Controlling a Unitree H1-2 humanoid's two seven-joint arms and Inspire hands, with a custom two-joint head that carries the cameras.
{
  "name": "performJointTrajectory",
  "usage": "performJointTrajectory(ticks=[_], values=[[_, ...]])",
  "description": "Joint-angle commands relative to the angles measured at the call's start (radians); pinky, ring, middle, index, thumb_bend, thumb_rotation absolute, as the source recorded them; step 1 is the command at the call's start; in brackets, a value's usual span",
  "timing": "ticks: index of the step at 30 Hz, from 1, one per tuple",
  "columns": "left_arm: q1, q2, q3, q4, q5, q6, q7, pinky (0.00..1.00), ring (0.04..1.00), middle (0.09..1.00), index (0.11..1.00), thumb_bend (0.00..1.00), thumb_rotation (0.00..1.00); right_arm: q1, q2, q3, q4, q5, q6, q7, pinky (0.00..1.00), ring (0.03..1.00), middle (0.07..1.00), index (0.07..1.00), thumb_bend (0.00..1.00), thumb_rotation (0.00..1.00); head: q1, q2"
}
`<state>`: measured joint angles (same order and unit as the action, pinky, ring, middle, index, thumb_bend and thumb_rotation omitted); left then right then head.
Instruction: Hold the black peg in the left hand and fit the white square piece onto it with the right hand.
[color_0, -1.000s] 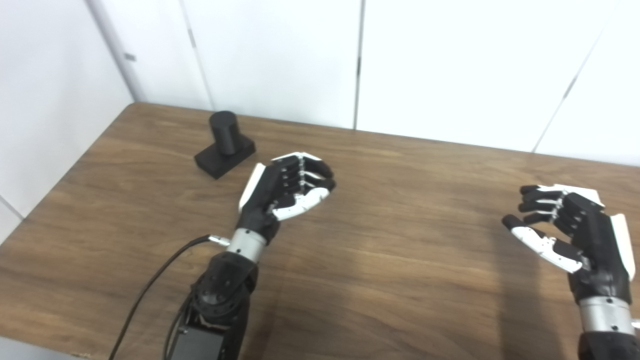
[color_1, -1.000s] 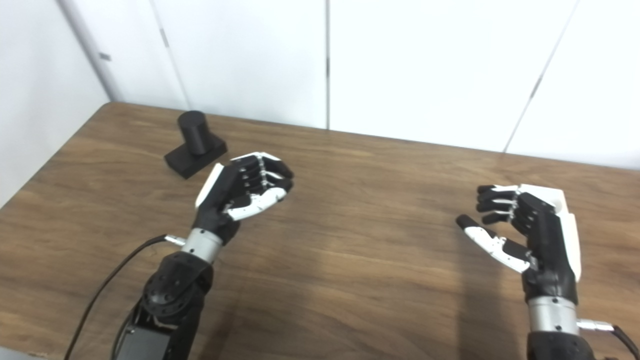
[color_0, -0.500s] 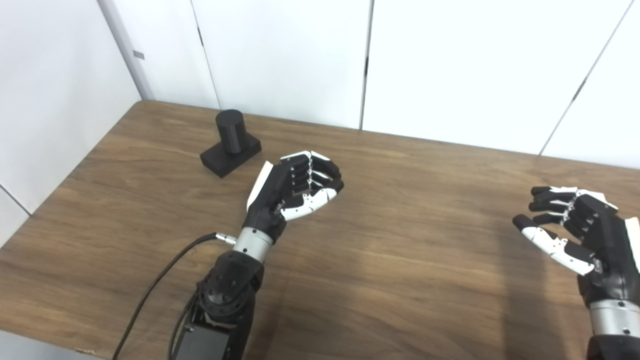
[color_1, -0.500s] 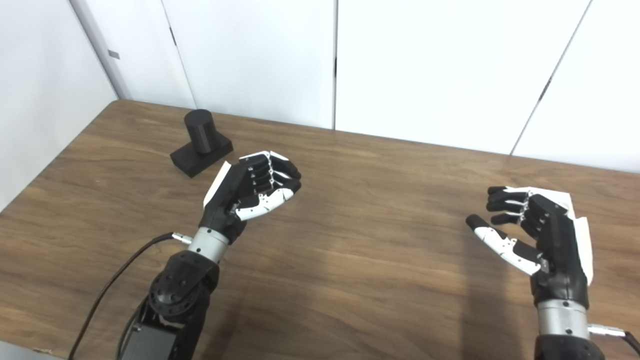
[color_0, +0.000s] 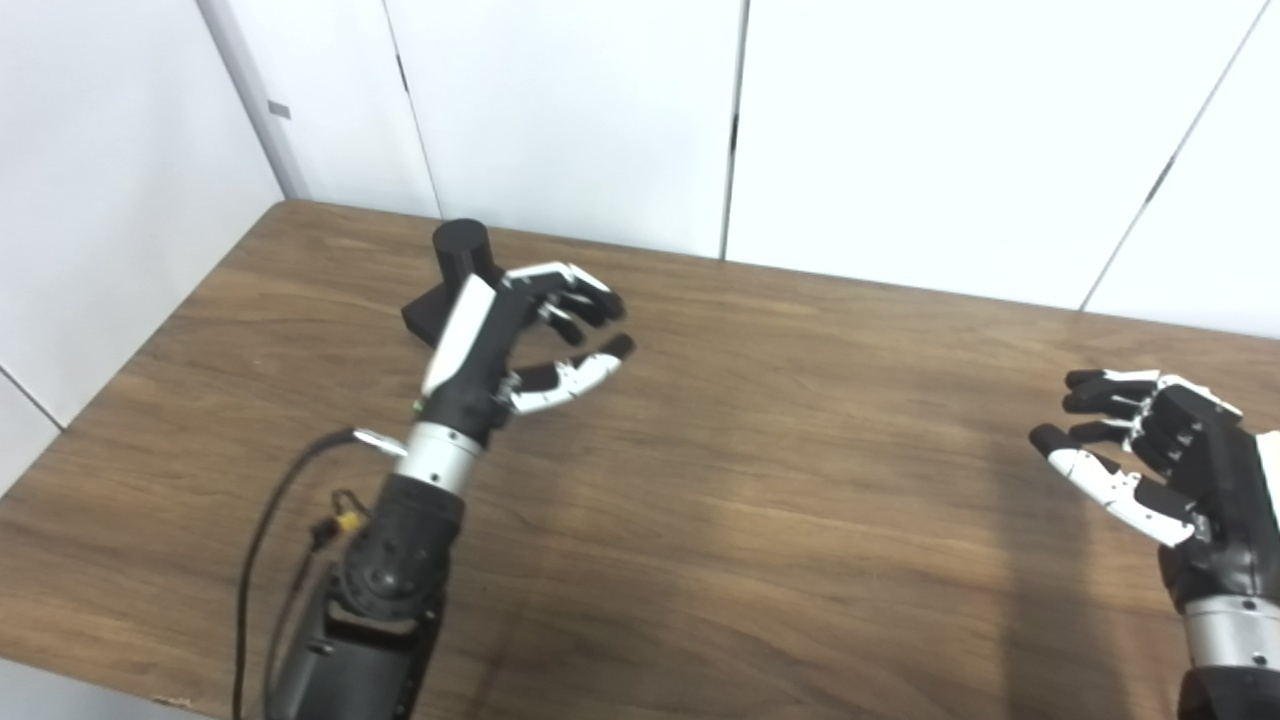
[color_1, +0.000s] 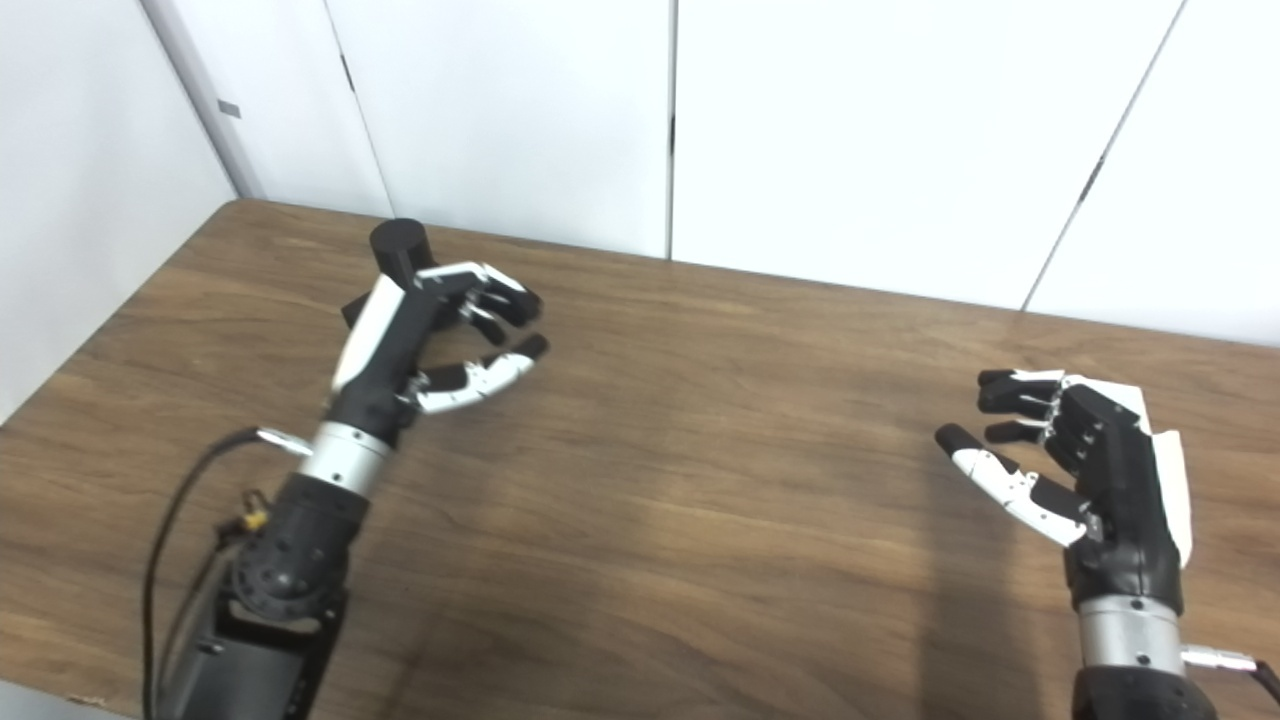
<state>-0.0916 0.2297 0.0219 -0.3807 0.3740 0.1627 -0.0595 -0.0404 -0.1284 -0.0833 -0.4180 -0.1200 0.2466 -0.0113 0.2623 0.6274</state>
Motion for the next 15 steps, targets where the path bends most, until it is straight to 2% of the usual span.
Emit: performJointTrajectory(ticks=[1, 5, 6, 8, 15], values=[[-0.049, 0.038, 0.010, -0.043, 0.047, 0.027, -0.012, 0.53, 0.650, 0.686, 0.499, 0.51, 0.07, -0.036, -0.011, -0.009, -0.031, 0.015, -0.007, 0.006, 0.52, 0.610, 0.647, 0.491, 0.50, 0.11, 0.002, -0.002], [-0.075, 0.094, 0.009, -0.050, 0.105, 0.083, -0.044, 0.56, 0.688, 0.721, 0.499, 0.51, 0.07, -0.042, -0.017, -0.003, -0.032, 0.005, -0.009, 0.008, 0.53, 0.614, 0.647, 0.490, 0.50, 0.11, 0.005, -0.003], [-0.081, 0.102, 0.009, -0.047, 0.116, 0.089, -0.046, 0.56, 0.696, 0.727, 0.591, 0.62, 0.12, -0.043, -0.019, -0.003, -0.033, 0.004, -0.010, 0.009, 0.54, 0.621, 0.648, 0.490, 0.50, 0.11, 0.005, -0.003], [-0.091, 0.113, 0.009, -0.036, 0.142, 0.097, -0.042, 0.57, 0.714, 0.737, 0.670, 0.70, 0.17, -0.044, -0.022, -0.003, -0.033, 0.004, -0.011, 0.012, 0.54, 0.625, 0.648, 0.490, 0.50, 0.11, 0.005, -0.002], [-0.112, 0.130, 0.029, 0.021, 0.221, 0.086, -0.002, 0.65, 0.763, 0.795, 0.726, 0.72, 0.19, -0.043, -0.025, -0.003, -0.046, 0.013, 0.008, 0.014, 0.52, 0.606, 0.654, 0.491, 0.50, 0.11, 0.007, -0.002]])
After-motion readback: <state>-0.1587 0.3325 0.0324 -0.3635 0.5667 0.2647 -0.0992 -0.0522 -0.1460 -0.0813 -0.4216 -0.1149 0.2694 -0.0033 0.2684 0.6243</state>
